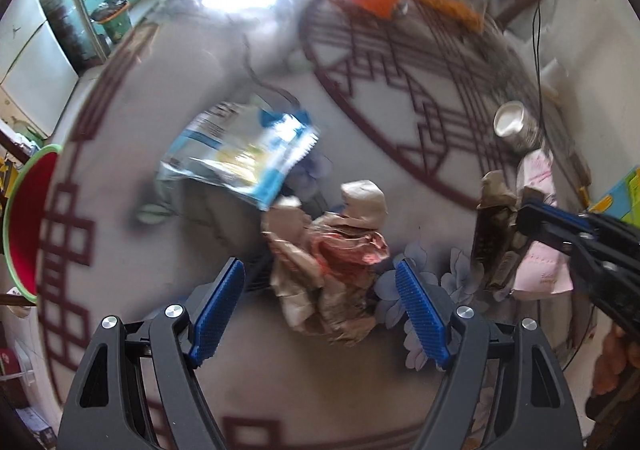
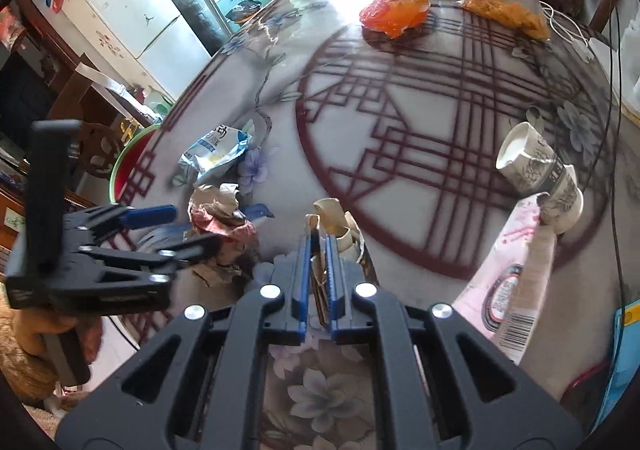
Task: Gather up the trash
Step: 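Grasp crumpled brown paper with the left gripper while the right grasps a brown snack packet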
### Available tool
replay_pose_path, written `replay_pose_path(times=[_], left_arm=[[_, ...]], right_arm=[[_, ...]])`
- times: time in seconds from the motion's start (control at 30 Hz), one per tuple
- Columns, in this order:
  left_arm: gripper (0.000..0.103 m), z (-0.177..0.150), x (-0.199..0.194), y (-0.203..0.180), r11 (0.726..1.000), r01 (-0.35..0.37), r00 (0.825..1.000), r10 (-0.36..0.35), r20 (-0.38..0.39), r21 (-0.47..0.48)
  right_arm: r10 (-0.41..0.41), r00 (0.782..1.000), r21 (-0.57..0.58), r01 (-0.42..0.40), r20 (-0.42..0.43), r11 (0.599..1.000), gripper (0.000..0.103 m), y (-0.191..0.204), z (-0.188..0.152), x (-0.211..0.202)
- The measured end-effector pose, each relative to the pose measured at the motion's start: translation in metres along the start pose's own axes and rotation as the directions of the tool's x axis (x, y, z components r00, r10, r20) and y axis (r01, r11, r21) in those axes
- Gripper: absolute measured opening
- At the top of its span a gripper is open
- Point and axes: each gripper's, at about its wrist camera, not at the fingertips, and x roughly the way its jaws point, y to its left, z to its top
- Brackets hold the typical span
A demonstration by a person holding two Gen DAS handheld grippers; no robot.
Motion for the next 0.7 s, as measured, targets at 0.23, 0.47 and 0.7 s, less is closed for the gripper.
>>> replay_pose_path(times=[0.23, 0.47, 0.7], left_arm=[[0.029, -0.003, -0.007, -0.006, 0.999, 0.034, 0.999, -0.034, 0.021, -0.028], [0.028, 0.005, -0.059, -0.009, 0.999, 0.040, 0.984, -0.033, 0.173, -0.036], [0.029, 0.007, -0.088, -0.005, 0.999, 0.022, 0.972, -0.011, 0.235, -0.042]], right_arm=[[-0.056, 0.997, 0.040, 0.054, 0.050, 0.998, 0.069, -0.021, -0.010, -0.018], [-0.095, 0.995, 0.032, 0.094, 0.031, 0.995, 0.069, -0.022, -0.003, -0.001], [-0.095, 0.995, 0.020, 0.096, -0.021, 0.995, 0.069, -0.010, 0.000, 0.026]])
